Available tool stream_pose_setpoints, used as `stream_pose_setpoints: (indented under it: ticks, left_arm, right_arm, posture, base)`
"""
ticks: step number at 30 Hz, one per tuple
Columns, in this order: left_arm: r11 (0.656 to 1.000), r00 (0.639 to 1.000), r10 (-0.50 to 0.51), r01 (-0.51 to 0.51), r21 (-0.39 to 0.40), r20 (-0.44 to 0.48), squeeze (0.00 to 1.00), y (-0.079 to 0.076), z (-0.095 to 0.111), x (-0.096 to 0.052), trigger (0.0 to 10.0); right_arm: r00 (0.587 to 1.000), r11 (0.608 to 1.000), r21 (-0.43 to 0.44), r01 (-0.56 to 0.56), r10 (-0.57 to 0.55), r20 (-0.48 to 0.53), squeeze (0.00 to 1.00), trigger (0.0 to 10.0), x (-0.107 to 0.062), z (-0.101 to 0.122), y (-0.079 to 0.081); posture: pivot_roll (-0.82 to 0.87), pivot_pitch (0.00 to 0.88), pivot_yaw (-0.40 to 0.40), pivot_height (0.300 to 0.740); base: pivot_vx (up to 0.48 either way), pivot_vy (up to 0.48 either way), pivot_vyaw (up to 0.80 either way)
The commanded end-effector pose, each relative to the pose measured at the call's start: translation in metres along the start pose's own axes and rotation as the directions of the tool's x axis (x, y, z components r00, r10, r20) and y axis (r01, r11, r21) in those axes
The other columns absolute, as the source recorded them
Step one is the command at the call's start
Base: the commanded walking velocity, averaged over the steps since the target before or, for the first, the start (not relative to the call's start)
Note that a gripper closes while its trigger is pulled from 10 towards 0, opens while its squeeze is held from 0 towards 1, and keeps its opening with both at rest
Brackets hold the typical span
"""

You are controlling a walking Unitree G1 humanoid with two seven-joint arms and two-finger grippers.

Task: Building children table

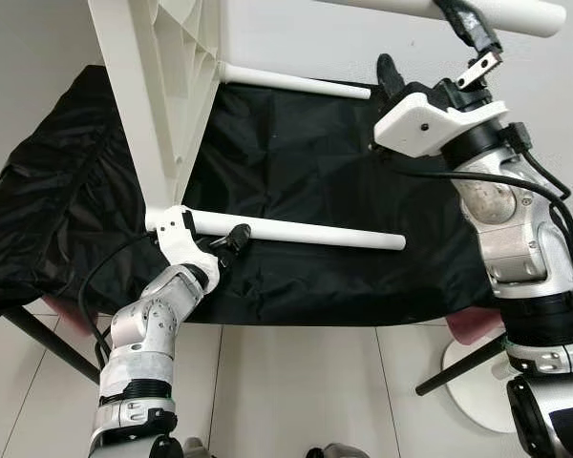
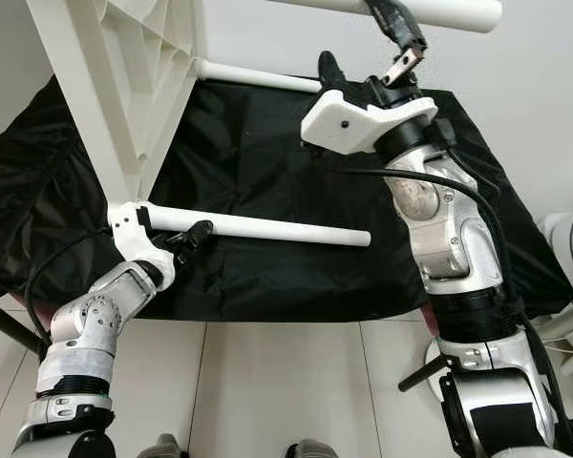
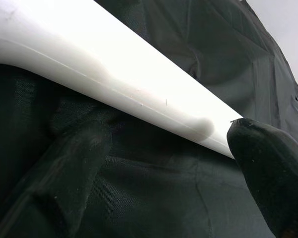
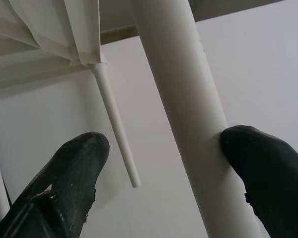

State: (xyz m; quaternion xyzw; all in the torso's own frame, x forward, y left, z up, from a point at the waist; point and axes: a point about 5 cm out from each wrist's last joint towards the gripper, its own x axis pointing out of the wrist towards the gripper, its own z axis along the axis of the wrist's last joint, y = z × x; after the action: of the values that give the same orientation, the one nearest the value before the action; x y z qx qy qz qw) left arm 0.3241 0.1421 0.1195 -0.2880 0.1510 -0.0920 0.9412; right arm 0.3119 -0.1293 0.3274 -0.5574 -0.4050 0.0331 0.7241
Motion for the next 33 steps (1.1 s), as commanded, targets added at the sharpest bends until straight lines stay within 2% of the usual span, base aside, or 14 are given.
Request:
stream_pose_setpoints:
  ticks: [1,3,6,10,14,21,25,26,27,30,33]
  left_arm:
    - [0.991,0.99,0.134,-0.134,0.005,-0.045,0.0,0.013,-0.012,-0.003,10.0]
    - [0.991,0.99,0.131,-0.13,0.006,-0.046,0.0,0.013,-0.012,-0.003,10.0]
    - [0.992,0.99,0.13,-0.13,0.007,-0.046,0.0,0.012,-0.012,-0.003,10.0]
    - [0.992,0.991,0.125,-0.125,0.007,-0.048,0.0,0.011,-0.013,-0.003,10.0]
    - [0.992,0.991,0.123,-0.123,0.009,-0.048,0.0,0.01,-0.013,-0.003,10.0]
    - [0.993,0.991,0.118,-0.118,0.017,-0.057,0.0,0.008,-0.016,-0.003,10.0]
    - [0.993,0.991,0.118,-0.117,0.019,-0.061,0.0,0.008,-0.017,-0.002,10.0]
    - [0.993,0.991,0.119,-0.118,0.02,-0.064,0.0,0.008,-0.017,-0.002,10.0]
    - [0.992,0.989,0.127,-0.126,0.025,-0.072,0.0,0.008,-0.018,-0.003,10.0]
    - [0.99,0.987,0.141,-0.14,0.021,-0.075,0.0,0.009,-0.018,-0.003,10.0]
    - [0.977,0.974,0.211,-0.213,-0.008,-0.083,0.0,0.014,-0.019,-0.005,10.0]
  right_arm:
    - [0.999,0.999,-0.009,-0.031,0.031,0.026,0.0,10.0,0.011,0.001,-0.003]
    - [0.999,1.0,-0.012,-0.029,0.029,0.038,0.0,10.0,0.018,0.002,-0.006]
    - [0.999,1.0,-0.012,-0.028,0.028,0.042,0.0,10.0,0.02,0.002,-0.007]
    - [0.998,0.999,-0.031,-0.027,0.028,0.052,0.0,10.0,0.035,0.004,-0.012]
    - [0.997,0.999,-0.037,-0.037,0.039,0.061,0.0,10.0,0.04,0.005,-0.013]
    - [0.988,0.993,-0.056,-0.103,0.108,0.107,0.0,10.0,0.06,0.019,-0.013]
    - [0.981,0.986,-0.062,-0.153,0.159,0.111,0.0,10.0,0.066,0.022,-0.01]
    - [0.979,0.983,-0.059,-0.172,0.178,0.104,0.0,7.2,0.067,0.022,-0.009]
    - [0.976,0.98,-0.062,-0.187,0.193,0.099,0.0,0.0,0.068,0.022,-0.009]
    - [0.974,0.978,-0.065,-0.2,0.205,0.097,0.0,0.0,0.068,0.022,-0.008]
    - [0.979,0.98,-0.046,-0.192,0.195,0.059,0.0,0.0,0.068,0.017,-0.011]
  posture:
    - [0.05,0.023,-0.054,0.74]
    - [0.05,0.025,-0.056,0.74]
    - [0.05,0.025,-0.056,0.74]
    - [0.04,0.029,-0.056,0.74]
    - [0.04,0.031,-0.053,0.74]
    - [0.03,0.036,-0.046,0.74]
    - [0.03,0.035,-0.044,0.74]
    - [0.03,0.036,-0.044,0.74]
    - [0.02,0.035,-0.042,0.74]
    - [0.02,0.035,-0.042,0.74]
    - [0.02,0.037,-0.044,0.74]
  base:
    - [0.0,0.0,0.0]
    - [0.0,0.0,0.0]
    - [0.0,0.0,0.0]
    - [0.0,0.0,0.0]
    - [0.0,0.0,0.0]
    - [0.0,0.0,0.0]
    - [0.0,0.0,0.0]
    - [0.0,0.0,0.0]
    - [0.0,0.0,0.0]
    - [0.0,0.0,0.0]
    - [0.0,0.0,0.0]
